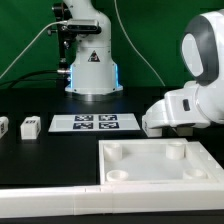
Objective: Assemble one leg
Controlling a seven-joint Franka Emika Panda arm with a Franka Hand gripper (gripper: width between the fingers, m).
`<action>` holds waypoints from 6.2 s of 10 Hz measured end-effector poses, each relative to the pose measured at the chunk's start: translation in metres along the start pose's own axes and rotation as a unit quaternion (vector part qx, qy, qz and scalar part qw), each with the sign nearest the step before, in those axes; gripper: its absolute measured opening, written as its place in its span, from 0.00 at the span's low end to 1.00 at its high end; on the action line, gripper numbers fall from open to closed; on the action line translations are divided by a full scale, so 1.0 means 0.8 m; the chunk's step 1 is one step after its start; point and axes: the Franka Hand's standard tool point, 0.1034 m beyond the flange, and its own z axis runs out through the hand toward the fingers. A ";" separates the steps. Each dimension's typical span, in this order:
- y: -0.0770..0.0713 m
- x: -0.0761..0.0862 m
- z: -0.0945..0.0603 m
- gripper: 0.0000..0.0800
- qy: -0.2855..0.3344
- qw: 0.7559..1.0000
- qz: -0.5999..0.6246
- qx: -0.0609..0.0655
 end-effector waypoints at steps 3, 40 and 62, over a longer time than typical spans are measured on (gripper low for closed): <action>0.002 0.000 0.000 0.36 0.002 1.000 0.001 0.001; 0.115 -0.022 -0.170 0.37 0.428 0.903 0.032 0.038; 0.152 0.033 -0.255 0.37 0.604 0.797 -0.026 0.000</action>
Offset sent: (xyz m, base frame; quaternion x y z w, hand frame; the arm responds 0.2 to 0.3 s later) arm -0.0024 -0.0140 0.0021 -0.0257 0.0482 0.0279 0.9981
